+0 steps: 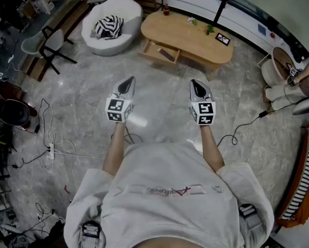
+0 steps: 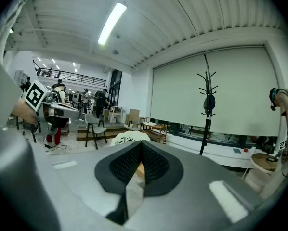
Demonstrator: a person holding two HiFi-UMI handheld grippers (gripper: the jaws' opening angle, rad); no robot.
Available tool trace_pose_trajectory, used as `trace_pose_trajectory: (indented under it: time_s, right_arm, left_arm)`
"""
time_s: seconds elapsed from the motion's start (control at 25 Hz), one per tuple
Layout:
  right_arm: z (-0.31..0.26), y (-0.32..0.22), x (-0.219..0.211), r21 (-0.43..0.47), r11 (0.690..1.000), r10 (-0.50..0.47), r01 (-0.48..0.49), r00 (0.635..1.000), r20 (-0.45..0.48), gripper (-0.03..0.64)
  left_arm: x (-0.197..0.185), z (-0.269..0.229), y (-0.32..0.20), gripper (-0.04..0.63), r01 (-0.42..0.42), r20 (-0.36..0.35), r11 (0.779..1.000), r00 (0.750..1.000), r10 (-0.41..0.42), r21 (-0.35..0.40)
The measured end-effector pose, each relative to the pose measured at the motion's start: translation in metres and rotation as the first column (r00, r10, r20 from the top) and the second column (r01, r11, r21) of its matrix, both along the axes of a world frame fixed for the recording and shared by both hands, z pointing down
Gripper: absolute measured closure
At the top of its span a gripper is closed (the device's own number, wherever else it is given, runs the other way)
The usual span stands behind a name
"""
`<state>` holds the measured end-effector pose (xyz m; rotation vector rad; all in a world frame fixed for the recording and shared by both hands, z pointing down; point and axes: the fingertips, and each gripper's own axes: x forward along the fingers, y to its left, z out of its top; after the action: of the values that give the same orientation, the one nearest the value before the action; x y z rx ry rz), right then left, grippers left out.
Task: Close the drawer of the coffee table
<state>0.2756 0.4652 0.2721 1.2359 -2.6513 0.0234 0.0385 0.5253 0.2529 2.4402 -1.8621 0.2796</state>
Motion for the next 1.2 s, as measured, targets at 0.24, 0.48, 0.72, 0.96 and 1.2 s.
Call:
trace_pose_trajectory:
  time_s: [0.24, 0.48, 0.72, 0.96, 1.2]
  right_arm:
    - [0.002, -0.014, 0.003, -0.006, 1.000, -0.008, 0.008, 1.000, -0.005, 0.612]
    - [0.006, -0.028, 0.007, -0.013, 1.000, -0.022, 0.022, 1.000, -0.006, 0.612]
    - [0.010, -0.044, 0.014, -0.020, 0.999, -0.048, 0.048, 0.999, 0.002, 0.612]
    - [0.020, -0.056, 0.019, -0.025, 0.997, -0.071, 0.071, 0.997, -0.003, 0.612]
    - [0.032, -0.067, 0.022, -0.041, 0.995, -0.087, 0.086, 0.996, 0.001, 0.611]
  left_arm:
    - [0.005, -0.001, -0.016, 0.595, 0.005, -0.001, 1.000, 1.000, -0.005, 0.003]
    - [0.011, 0.001, -0.030, 0.595, 0.014, -0.001, 1.000, 1.000, -0.014, 0.000]
    - [0.020, 0.002, -0.046, 0.595, 0.027, -0.002, 1.000, 1.000, -0.027, -0.001]
    - [0.029, 0.011, -0.054, 0.595, 0.042, 0.003, 0.999, 0.999, -0.041, -0.013]
    - [0.031, 0.021, -0.062, 0.595, 0.059, 0.006, 0.998, 0.998, -0.059, -0.025]
